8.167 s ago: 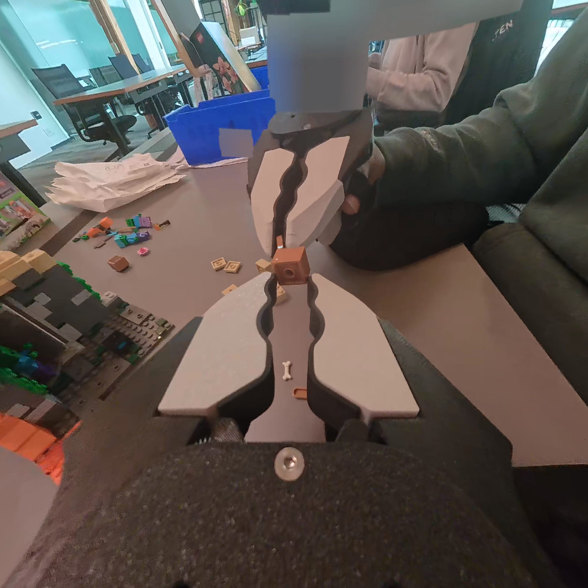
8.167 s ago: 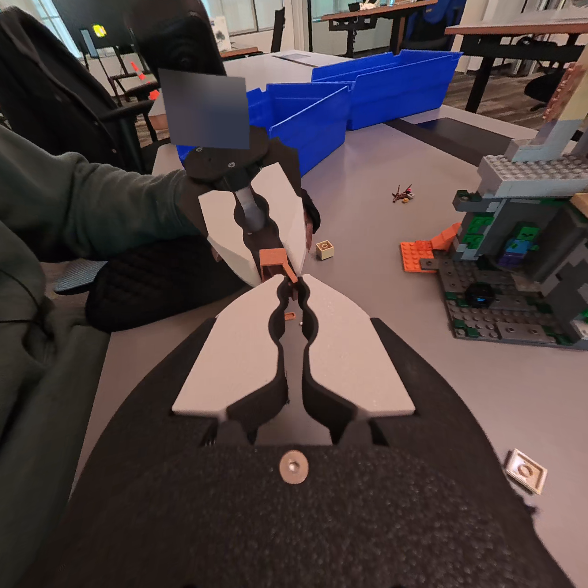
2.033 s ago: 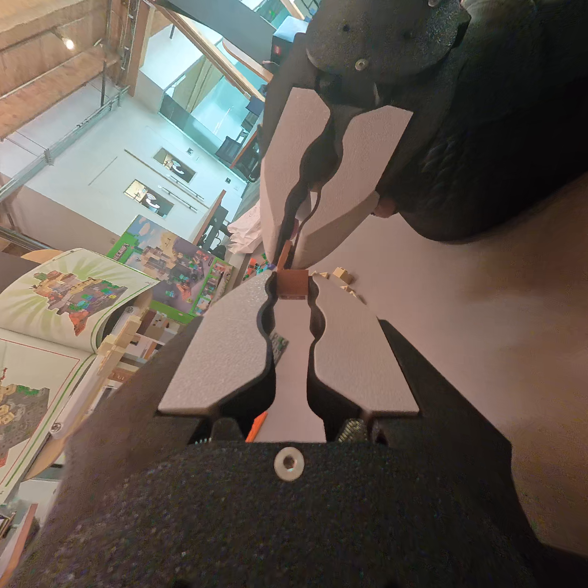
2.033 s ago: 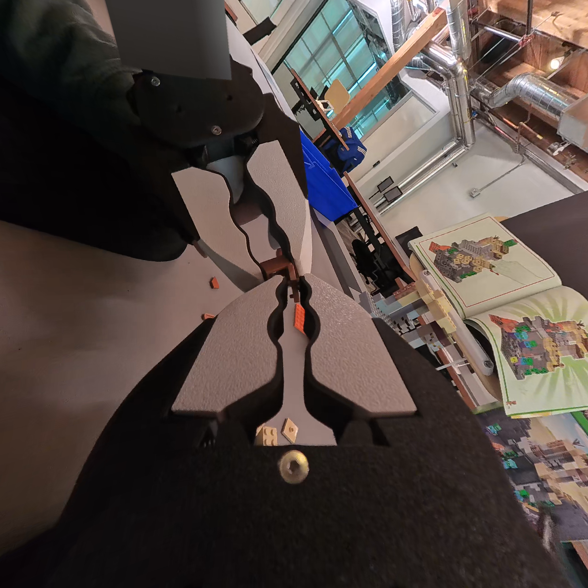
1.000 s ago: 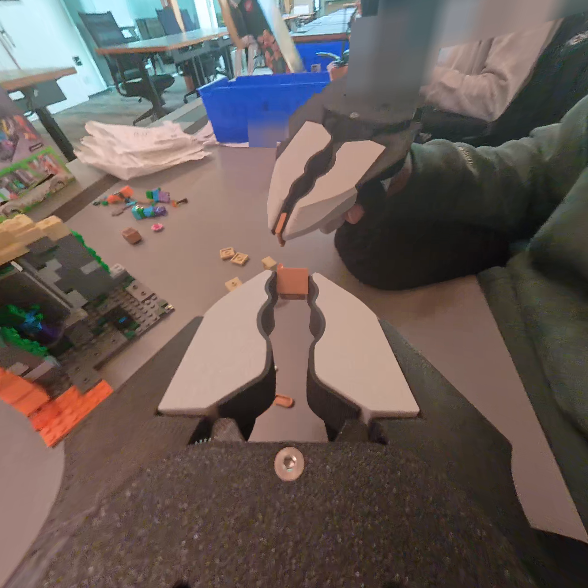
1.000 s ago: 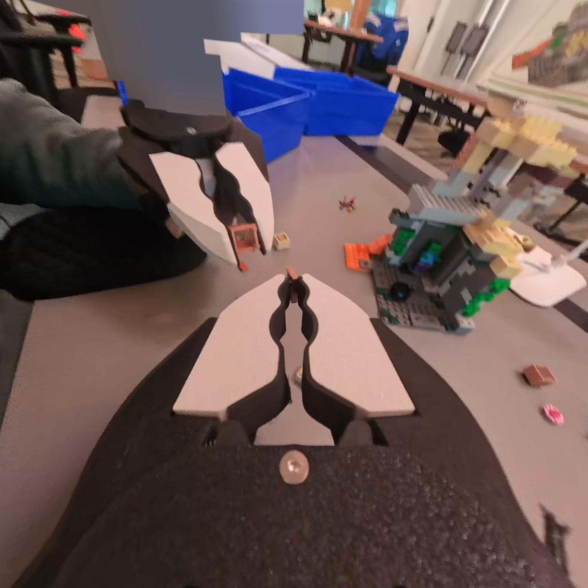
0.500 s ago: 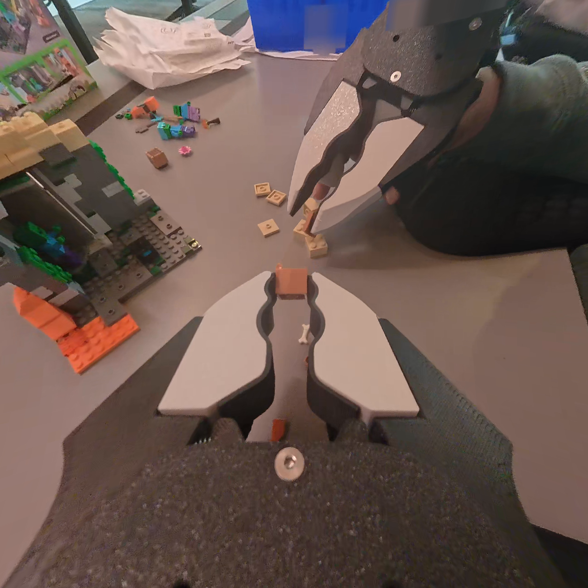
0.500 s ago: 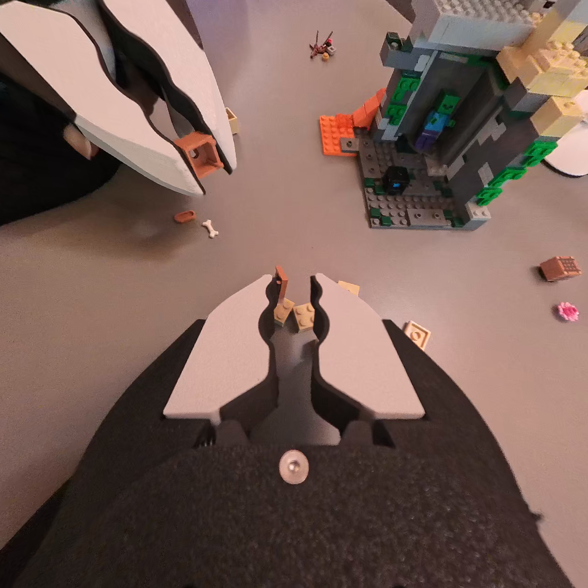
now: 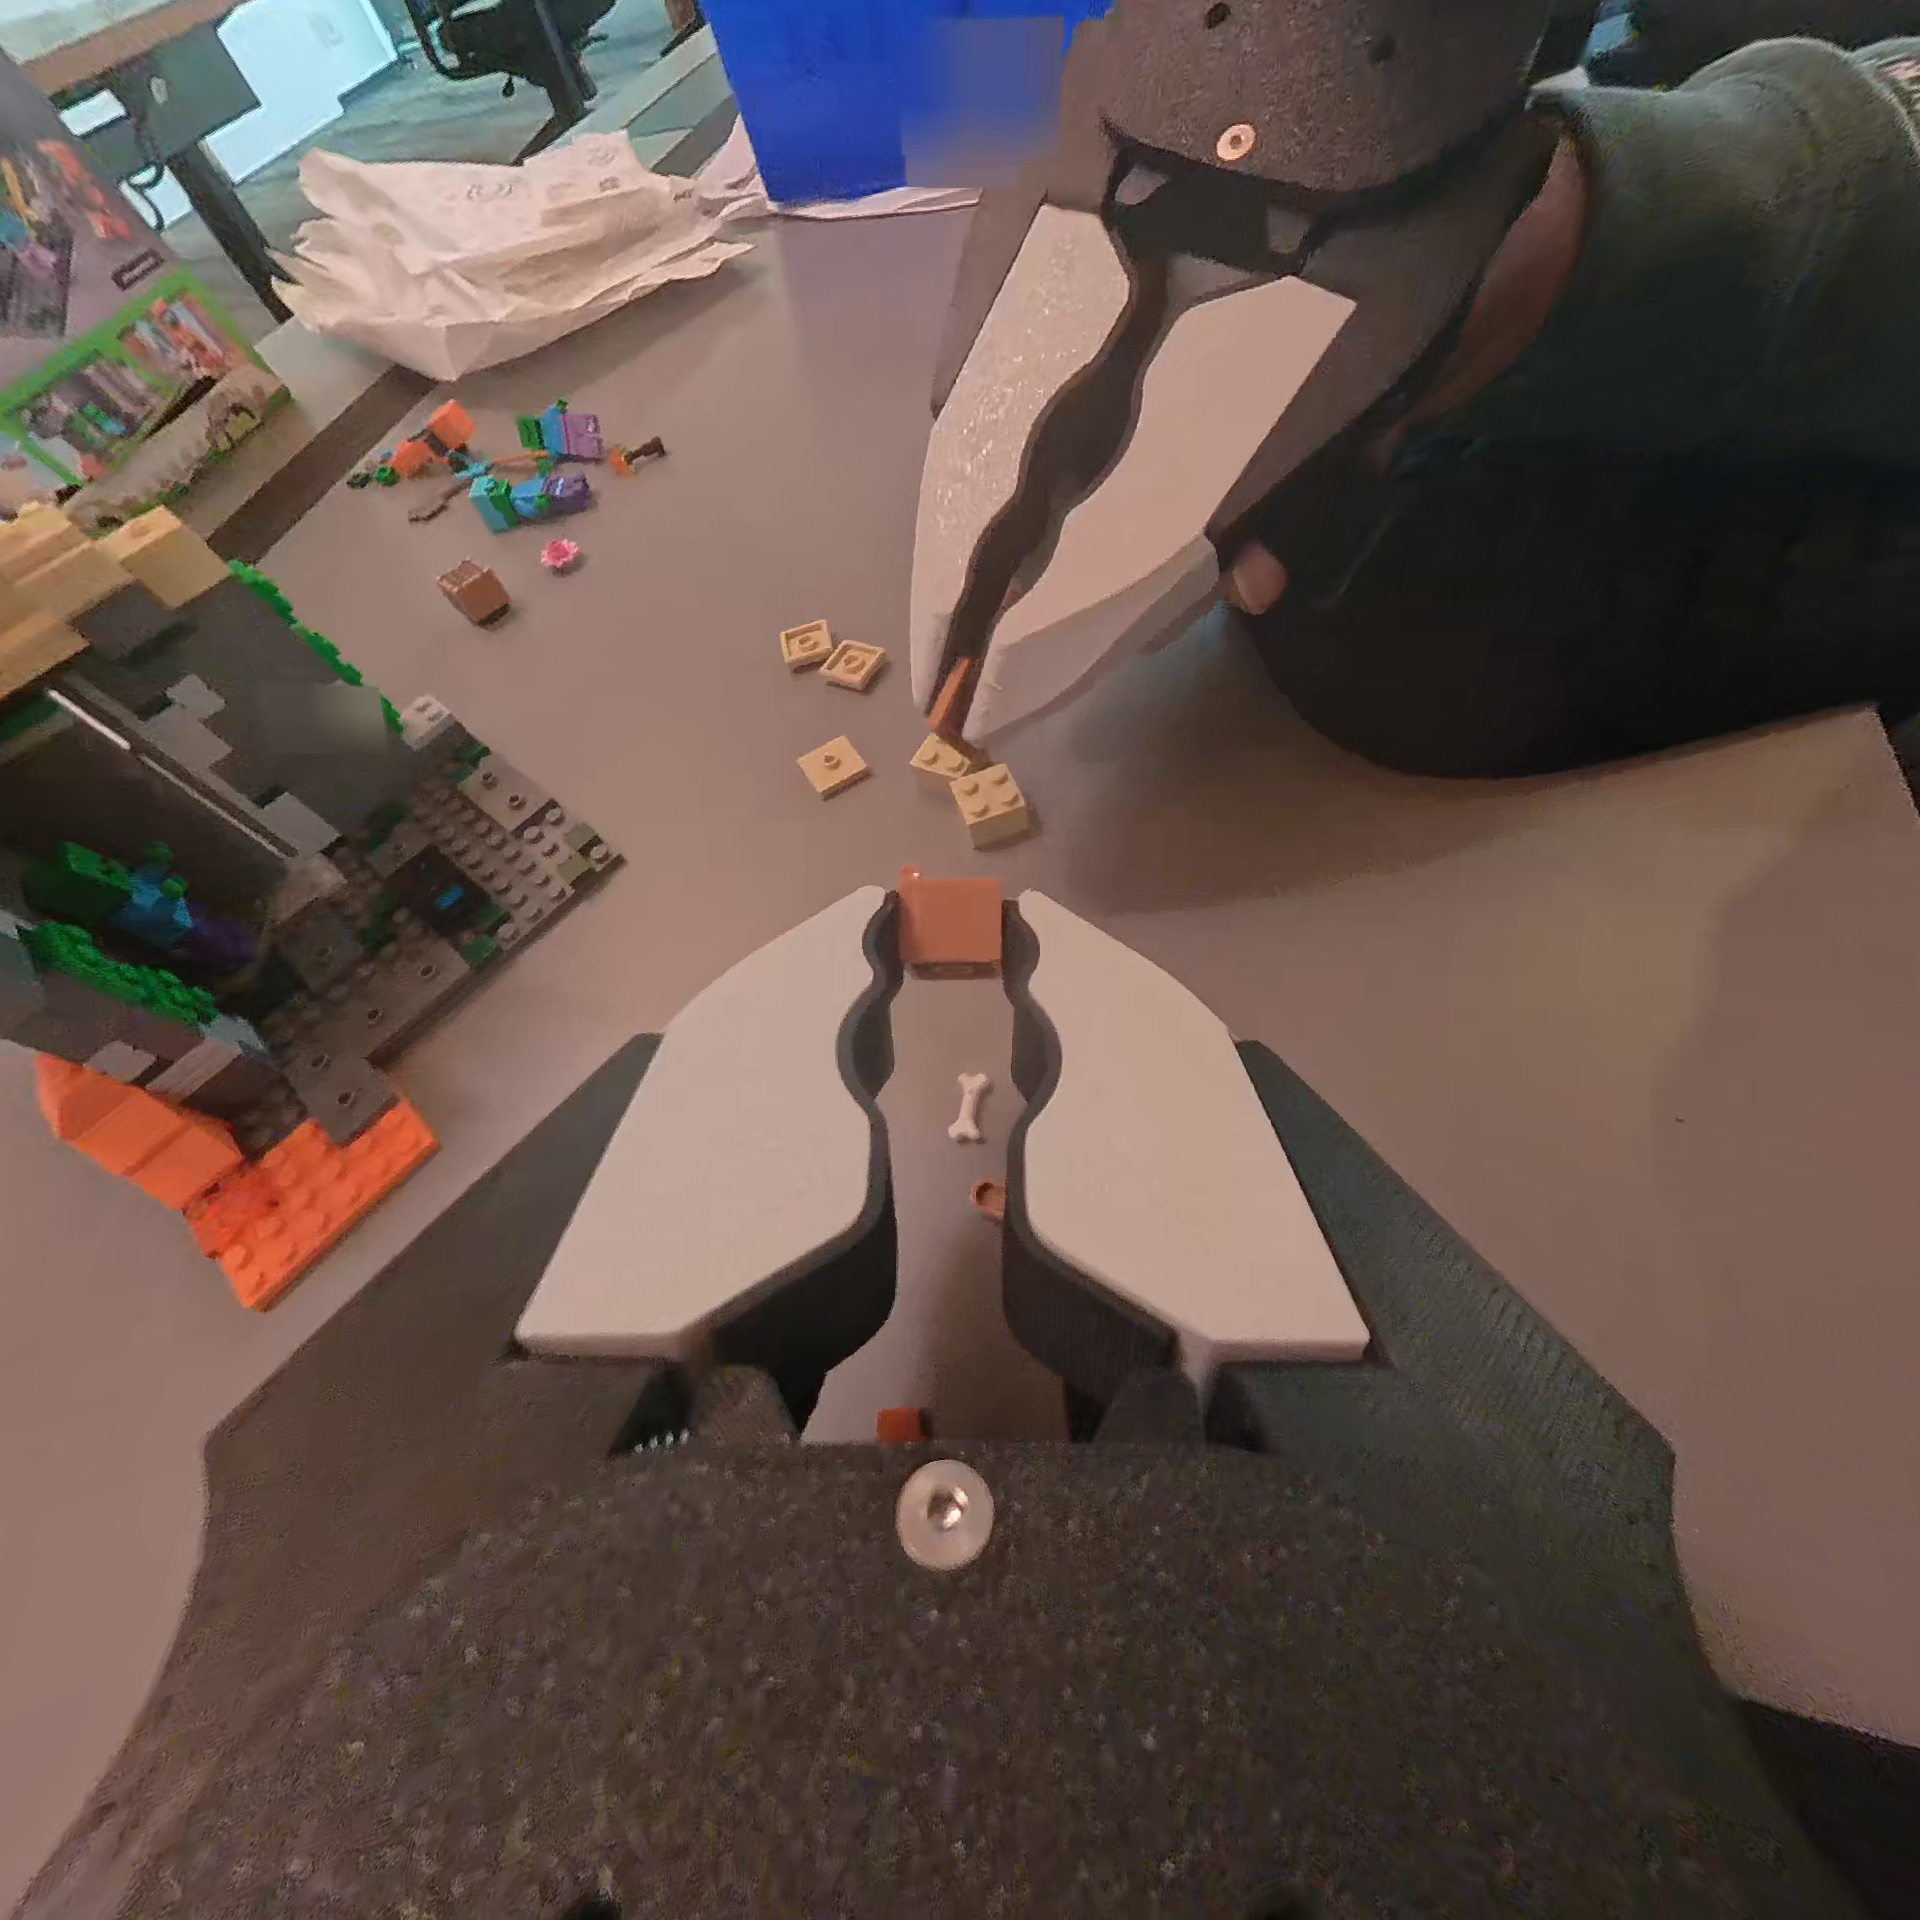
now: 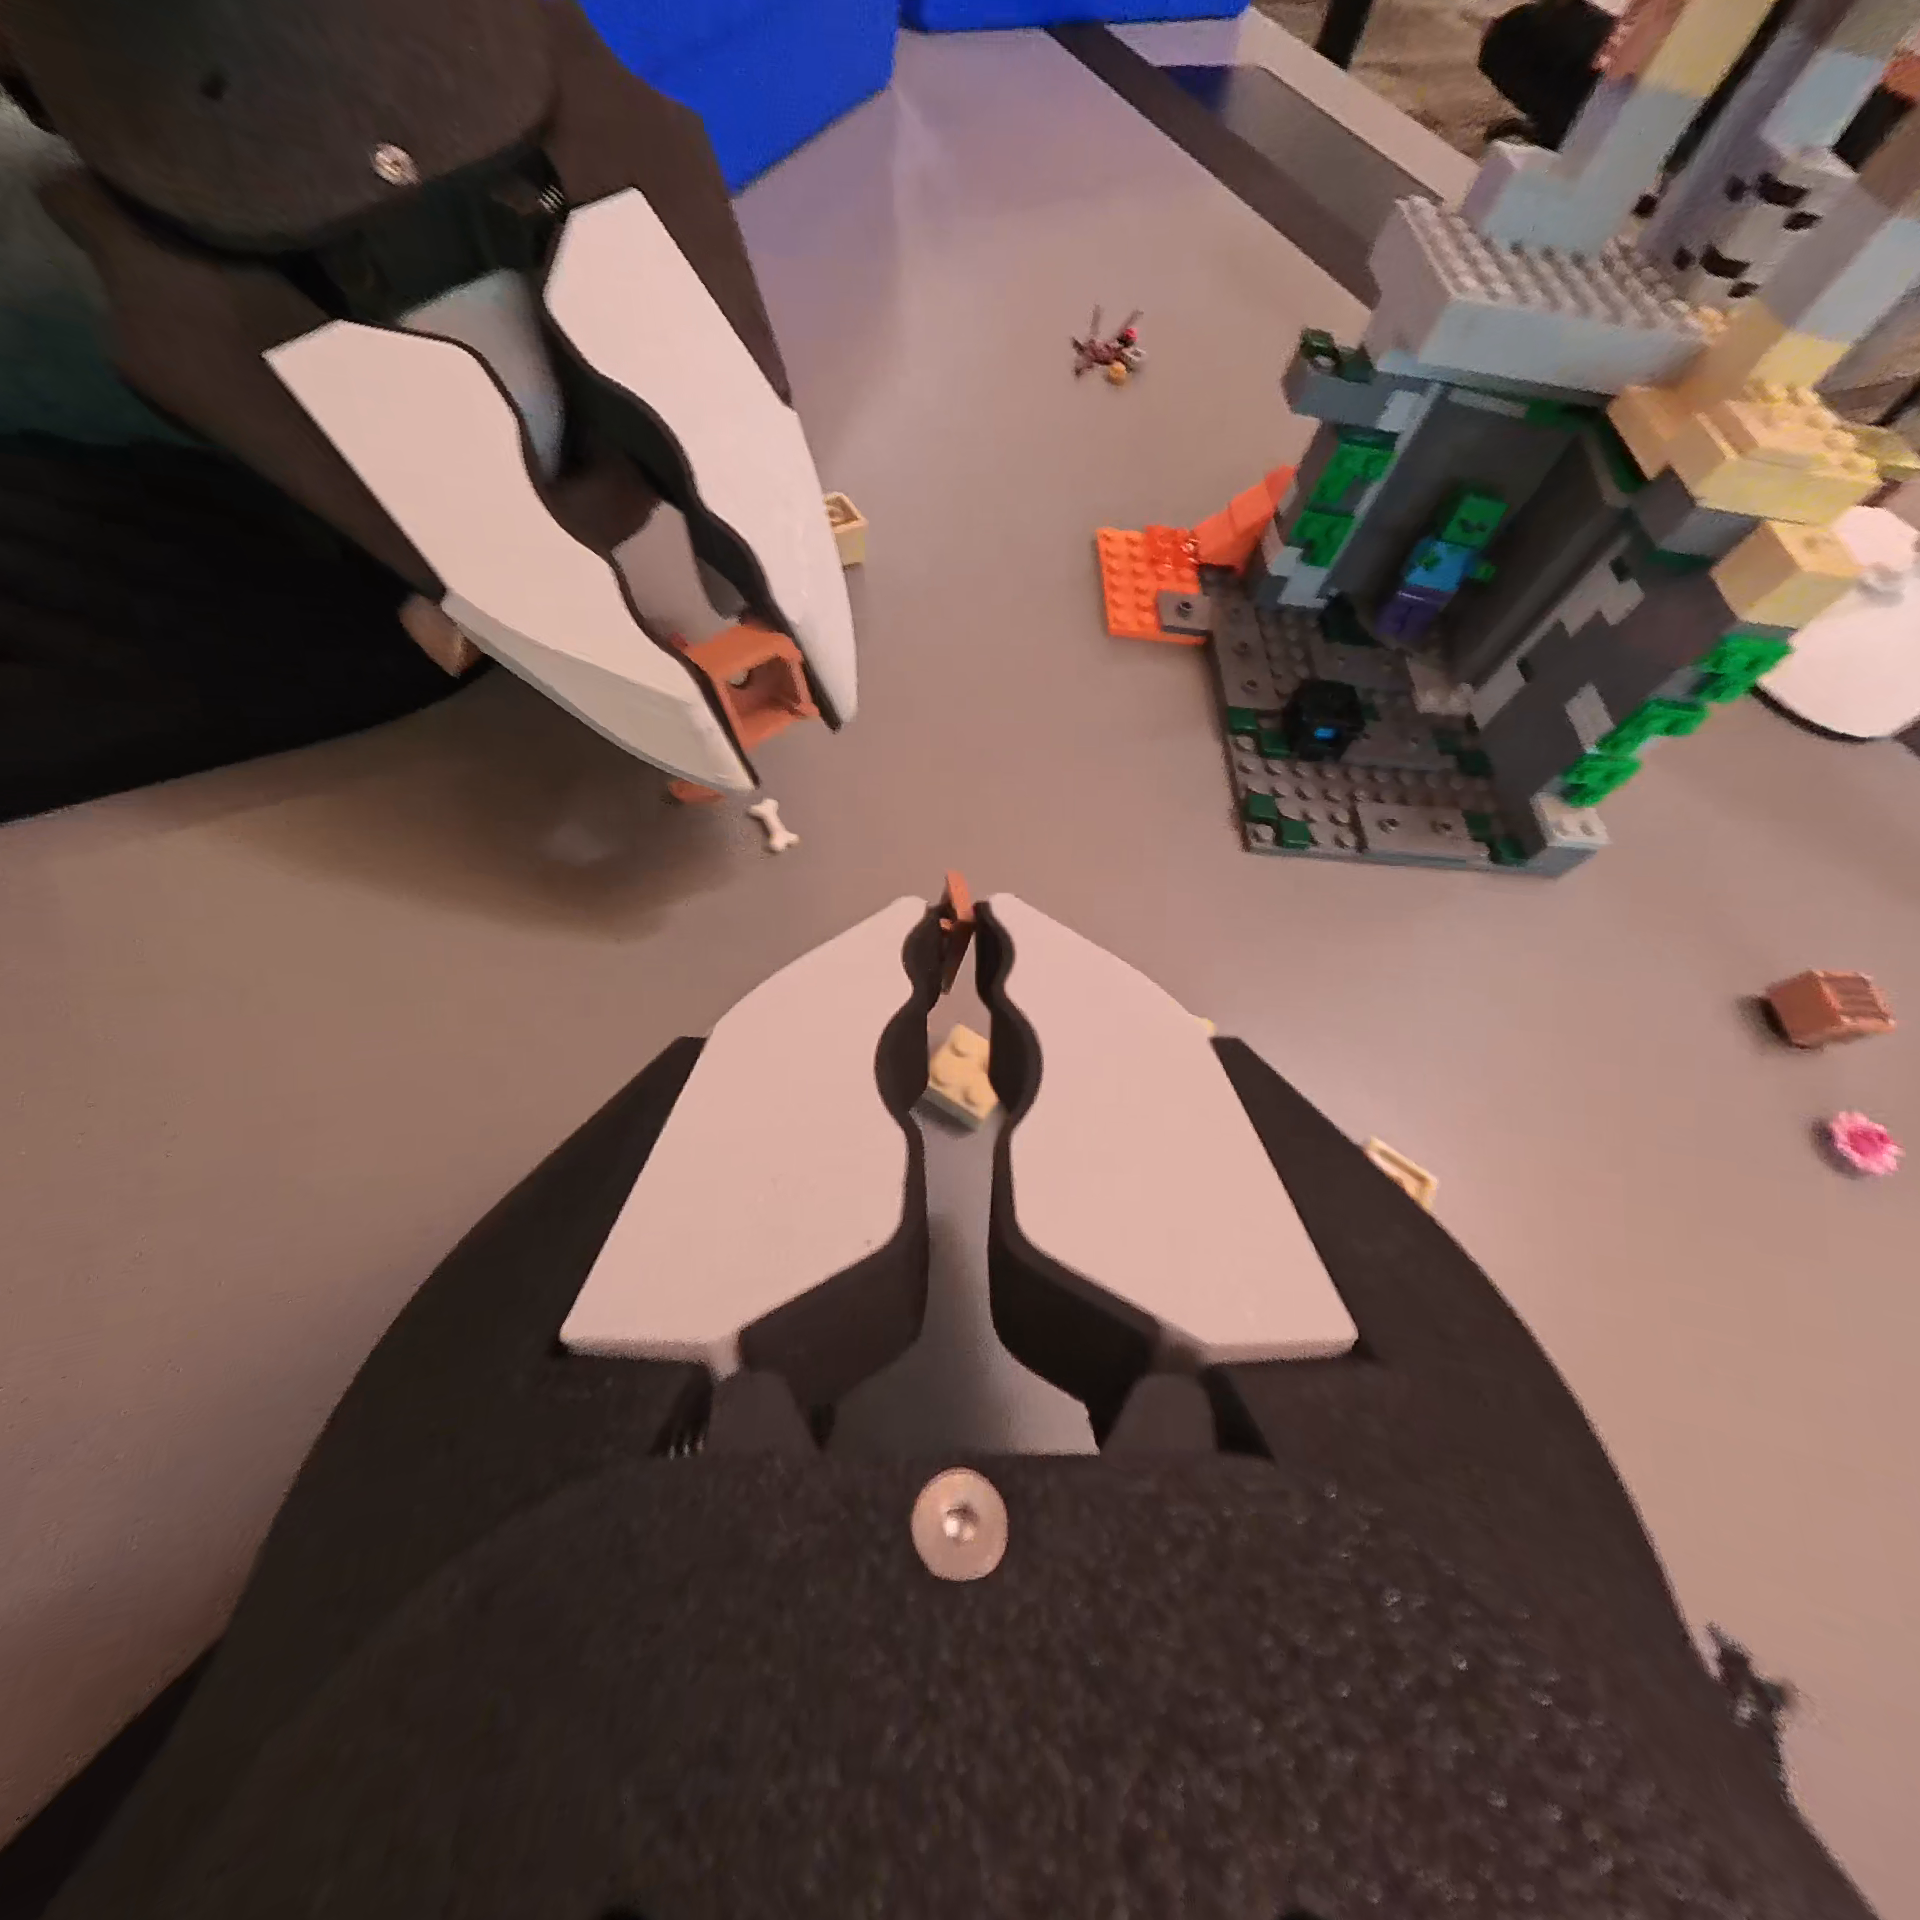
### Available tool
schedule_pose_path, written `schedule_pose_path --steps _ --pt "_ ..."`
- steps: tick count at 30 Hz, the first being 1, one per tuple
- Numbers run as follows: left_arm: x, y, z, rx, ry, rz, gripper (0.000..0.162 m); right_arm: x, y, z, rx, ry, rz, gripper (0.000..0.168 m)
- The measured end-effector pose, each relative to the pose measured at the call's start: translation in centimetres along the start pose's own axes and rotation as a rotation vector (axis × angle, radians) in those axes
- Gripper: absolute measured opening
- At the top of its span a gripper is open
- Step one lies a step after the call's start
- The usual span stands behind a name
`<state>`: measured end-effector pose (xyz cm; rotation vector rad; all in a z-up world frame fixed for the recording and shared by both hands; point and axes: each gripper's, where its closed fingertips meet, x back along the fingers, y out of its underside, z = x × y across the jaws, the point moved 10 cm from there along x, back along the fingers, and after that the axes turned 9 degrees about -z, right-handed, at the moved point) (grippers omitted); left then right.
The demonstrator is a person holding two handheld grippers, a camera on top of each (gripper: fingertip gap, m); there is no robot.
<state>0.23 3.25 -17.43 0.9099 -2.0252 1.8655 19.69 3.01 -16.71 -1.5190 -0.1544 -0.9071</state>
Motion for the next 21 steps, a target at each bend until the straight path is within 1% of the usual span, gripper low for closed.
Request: schedule_pose_path --steps 4,7,10,14,18,21 --pt "-0.4 -0.9 0.4 -0.028 0.038 0.057 0.018 0.3 -0.6 -0.4 -0.042 -0.128 0.075 0.005" --pt "-0.9 -1.9 0.6 -0.043 0.068 0.090 0.018 0.3 -0.7 -0.6 -0.040 -0.168 0.082 0.006" --pt "-1.5 -2.4 0.8 -0.082 0.059 0.076 0.017 0.7 -0.6 -0.6 -0.042 -0.154 0.104 0.005" --pt "-2.1 -2.5 0.5 -0.075 0.034 0.033 0.017 1.5 -1.0 -0.3 -0.111 -0.235 0.205 0.012" --pt "-2.1 -2.8 0.3 -0.073 0.025 0.061 0.017 1.7 -1.0 -0.1 -0.106 -0.206 0.220 0.007" --pt "-2.3 -2.9 0.0 -0.074 0.004 0.036 0.017 1.7 -0.9 0.1 -0.108 -0.178 0.201 0.007"
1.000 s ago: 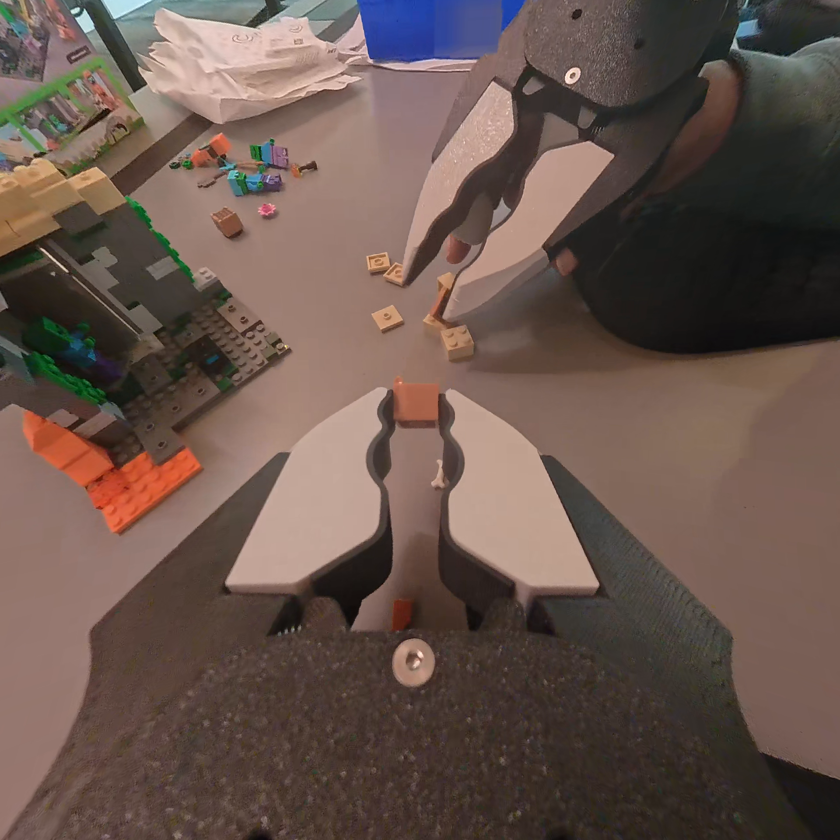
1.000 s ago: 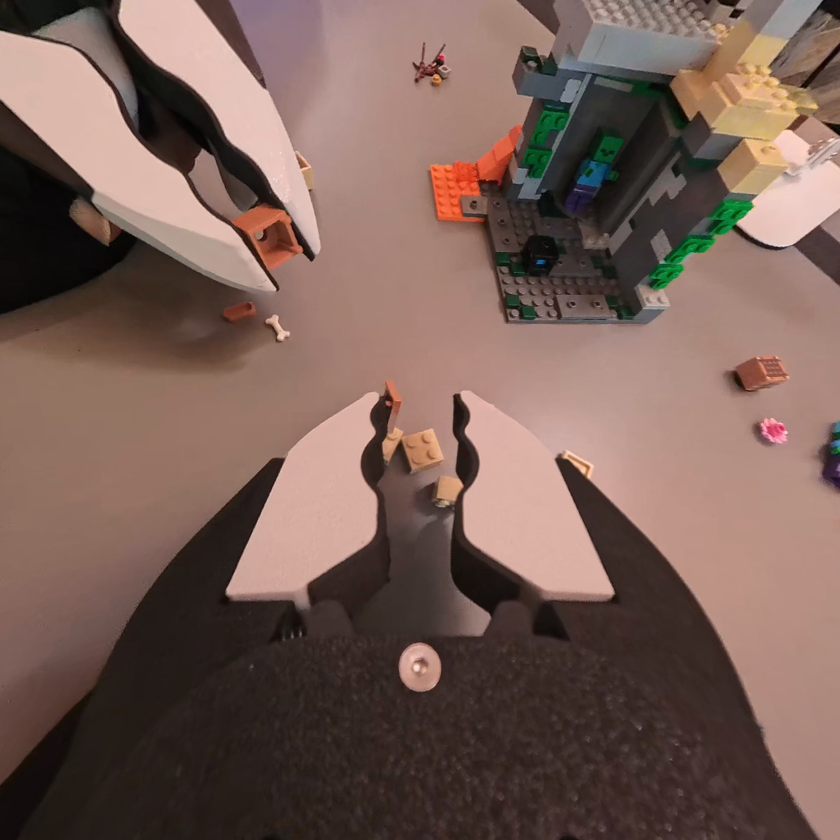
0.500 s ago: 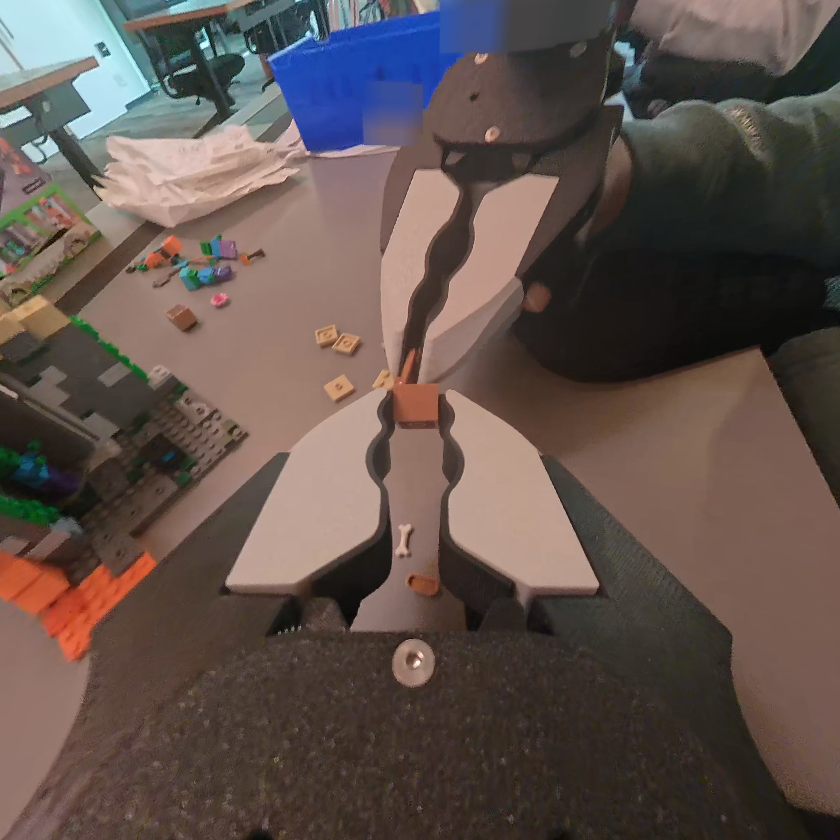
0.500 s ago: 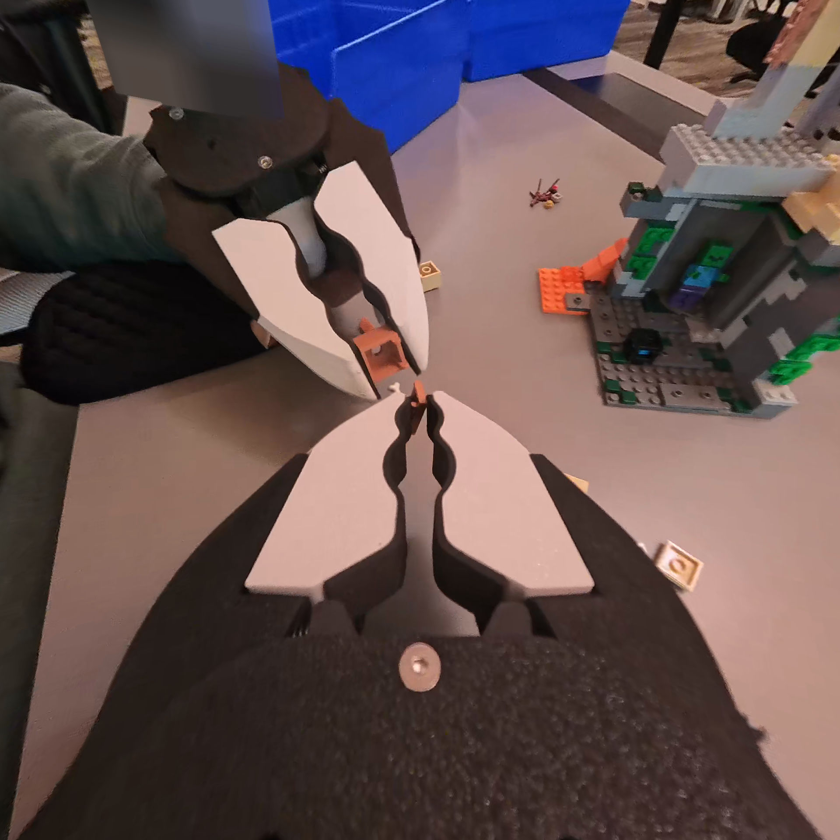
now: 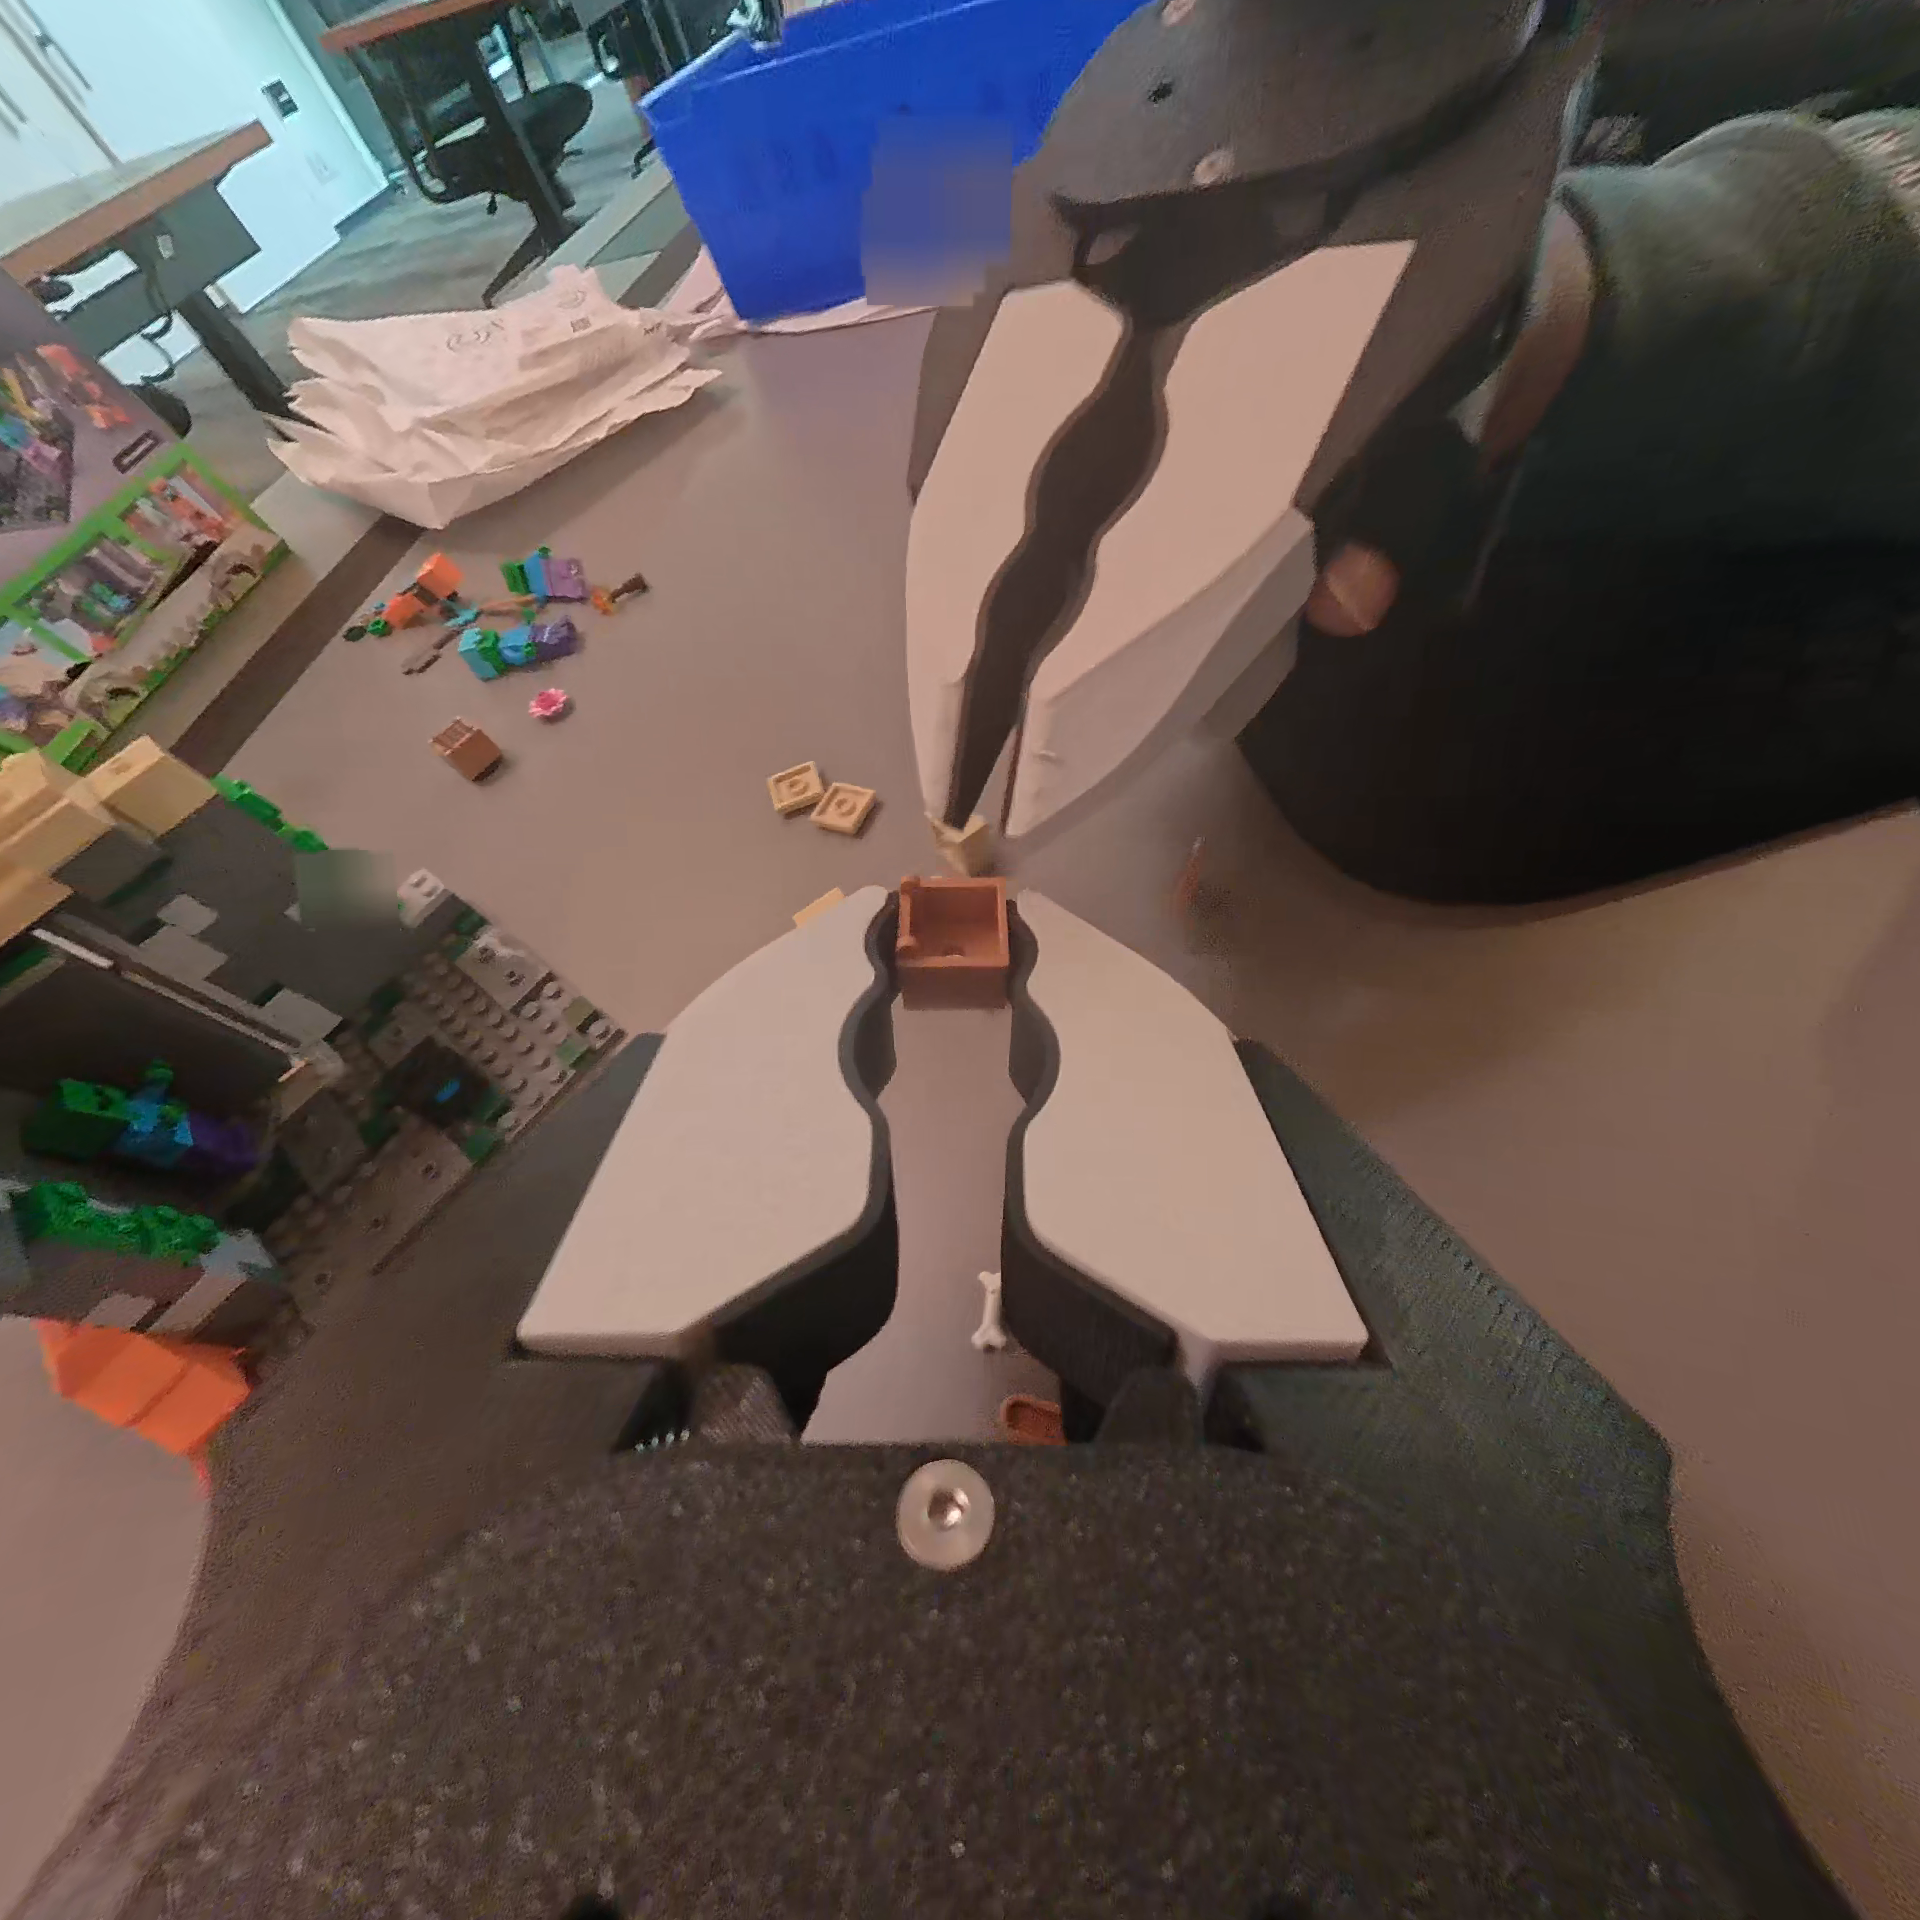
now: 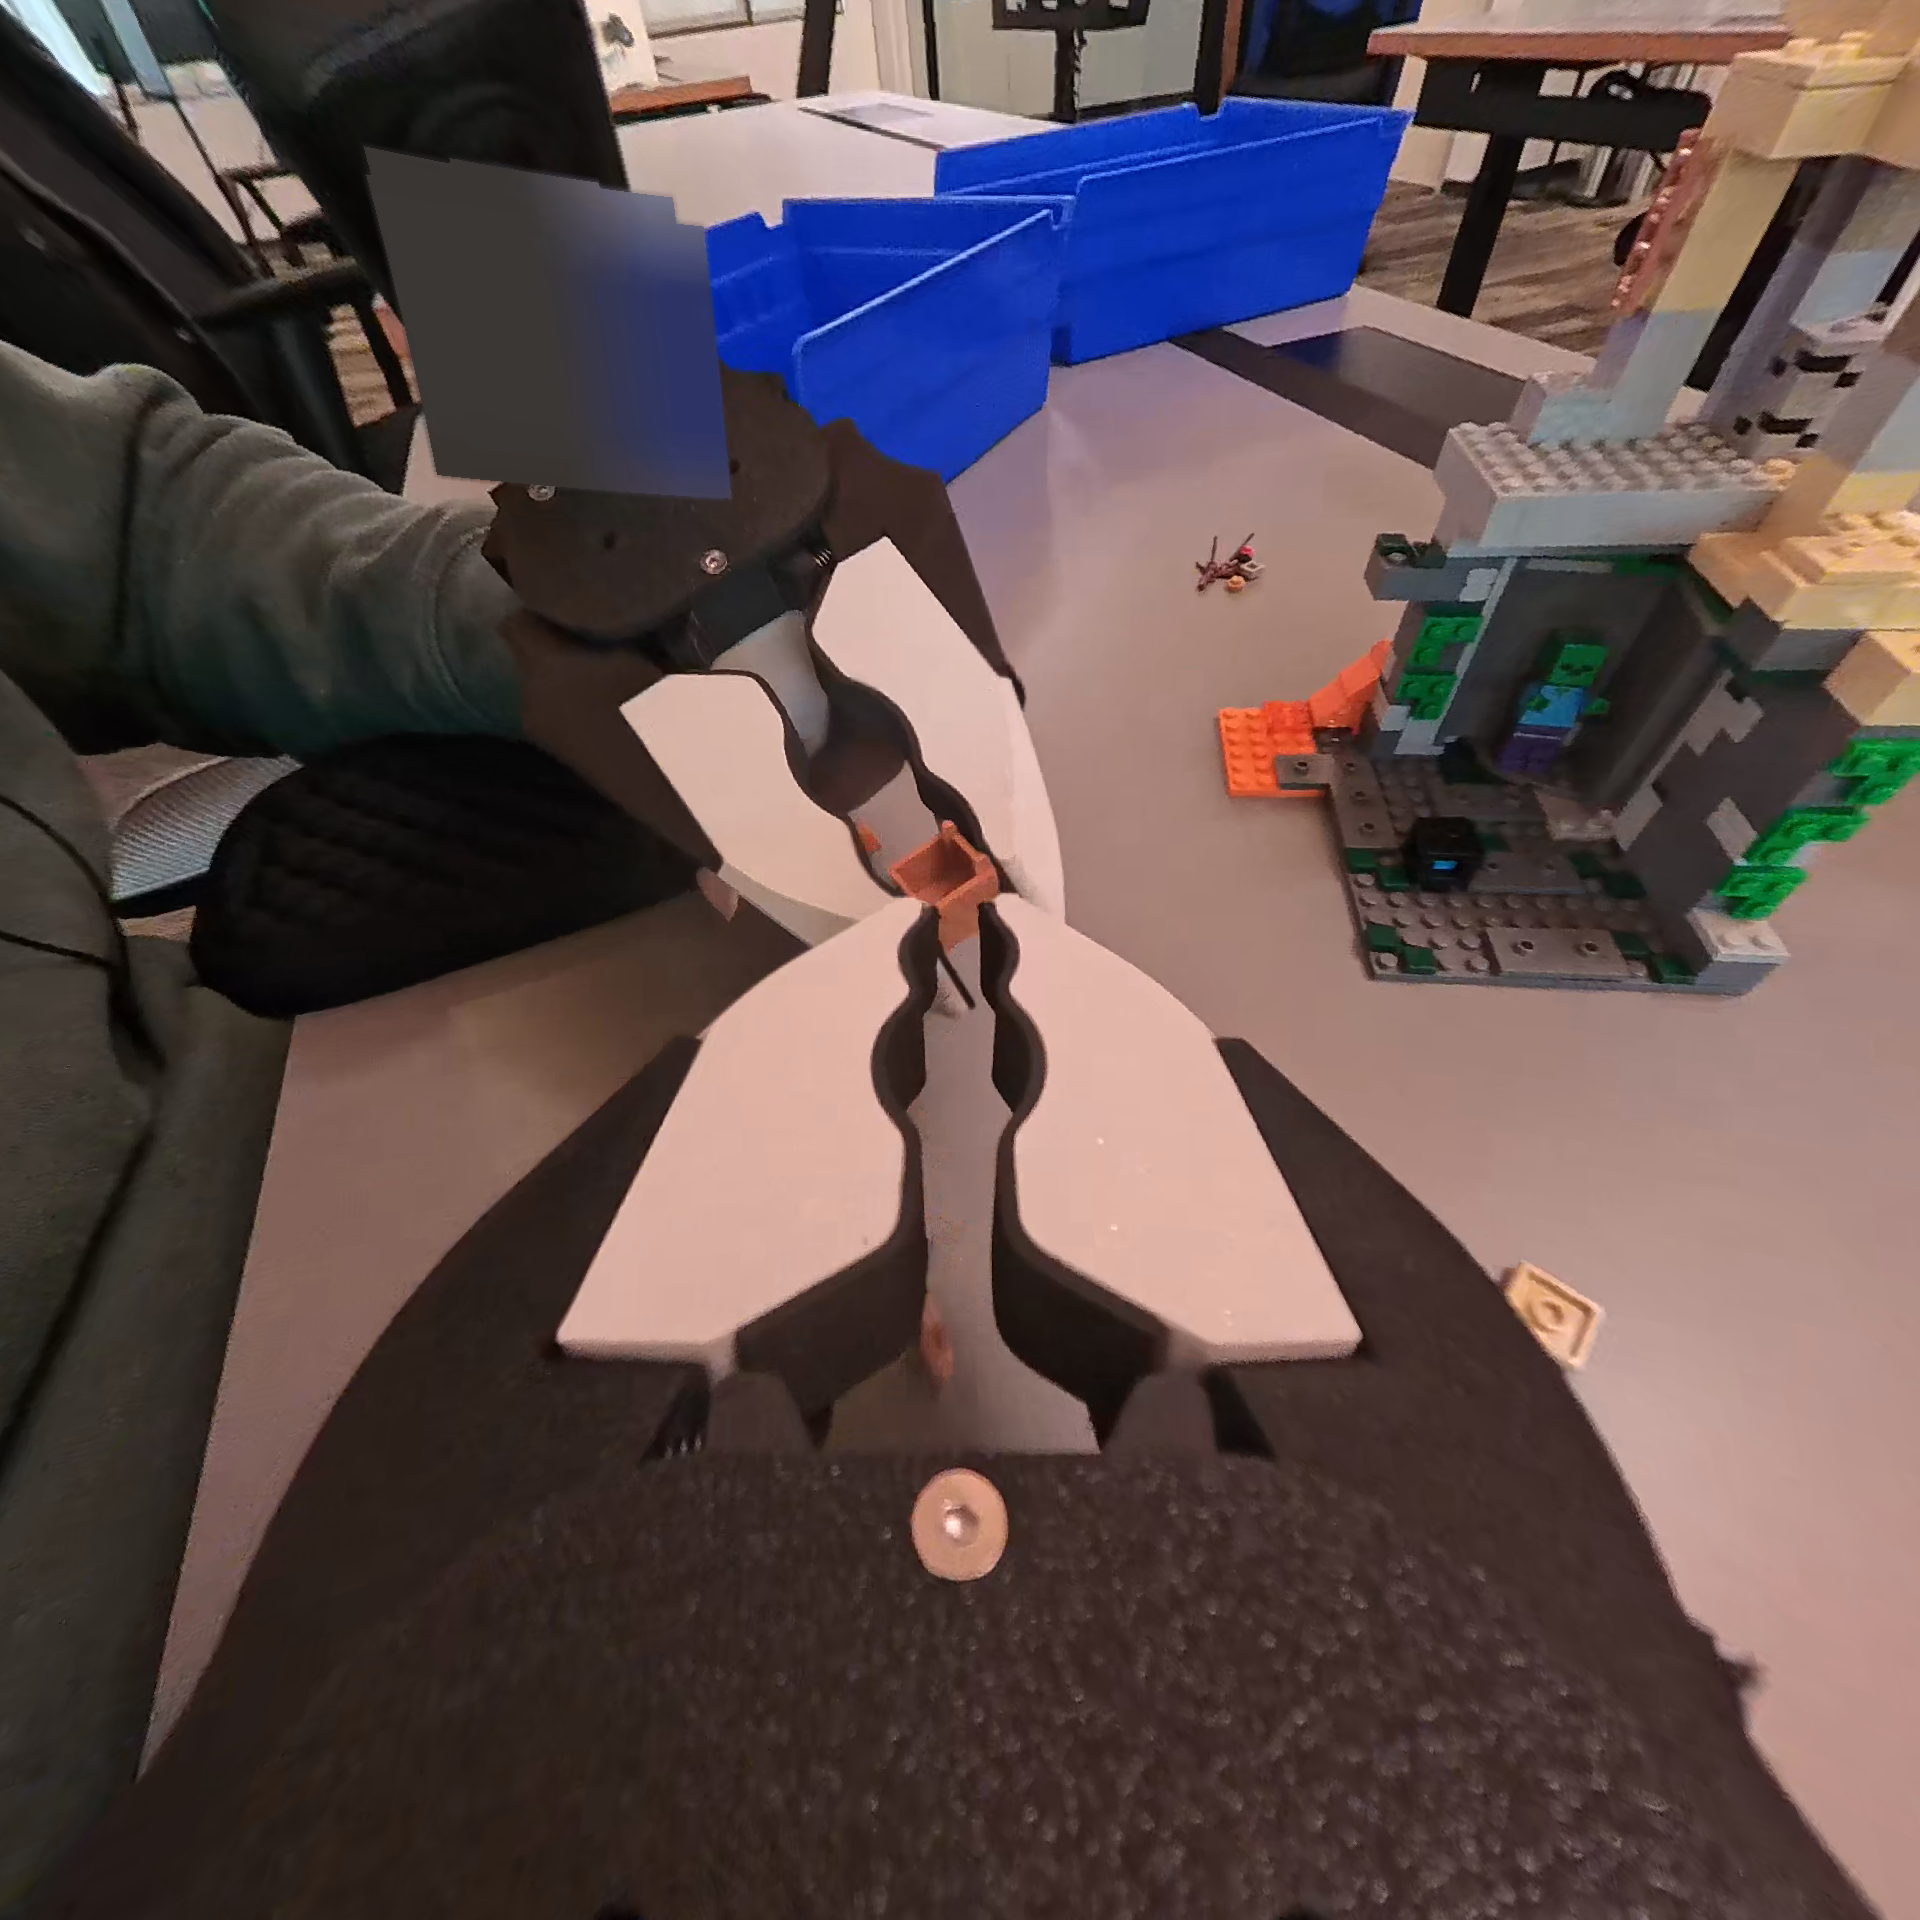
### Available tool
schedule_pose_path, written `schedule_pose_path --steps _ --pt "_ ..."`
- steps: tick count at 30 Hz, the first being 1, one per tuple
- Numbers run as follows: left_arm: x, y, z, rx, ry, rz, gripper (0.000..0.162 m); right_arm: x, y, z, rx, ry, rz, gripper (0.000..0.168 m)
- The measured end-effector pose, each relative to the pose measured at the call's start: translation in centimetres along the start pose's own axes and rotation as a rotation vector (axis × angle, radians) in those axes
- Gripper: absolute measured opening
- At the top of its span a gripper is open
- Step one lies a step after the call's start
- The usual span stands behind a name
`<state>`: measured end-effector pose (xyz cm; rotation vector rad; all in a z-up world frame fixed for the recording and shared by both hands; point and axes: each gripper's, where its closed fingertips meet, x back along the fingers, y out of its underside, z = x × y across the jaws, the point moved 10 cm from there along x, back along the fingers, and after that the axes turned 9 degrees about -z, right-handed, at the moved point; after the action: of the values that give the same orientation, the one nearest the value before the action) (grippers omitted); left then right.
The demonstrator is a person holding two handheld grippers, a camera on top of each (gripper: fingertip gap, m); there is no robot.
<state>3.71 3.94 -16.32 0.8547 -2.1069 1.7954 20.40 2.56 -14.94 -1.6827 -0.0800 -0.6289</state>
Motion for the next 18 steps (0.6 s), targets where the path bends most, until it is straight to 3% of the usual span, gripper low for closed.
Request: schedule_pose_path --steps 3,10,15,18 --pt "0.0 0.3 -0.7 0.018 -0.026 -0.032 0.017 0.7 0.3 0.4 0.034 0.025 -0.059 0.011" --pt "0.2 1.0 -0.6 0.021 -0.012 -0.048 0.017 4.3 3.8 1.1 0.086 0.059 -0.567 0.027" --pt "-0.6 1.1 0.1 -0.022 0.014 -0.071 0.017 4.4 4.7 1.1 0.059 0.061 -0.678 0.034" --pt "-0.6 1.1 0.4 -0.045 0.008 -0.080 0.017 3.5 4.8 1.2 0.029 0.052 -0.728 0.022"
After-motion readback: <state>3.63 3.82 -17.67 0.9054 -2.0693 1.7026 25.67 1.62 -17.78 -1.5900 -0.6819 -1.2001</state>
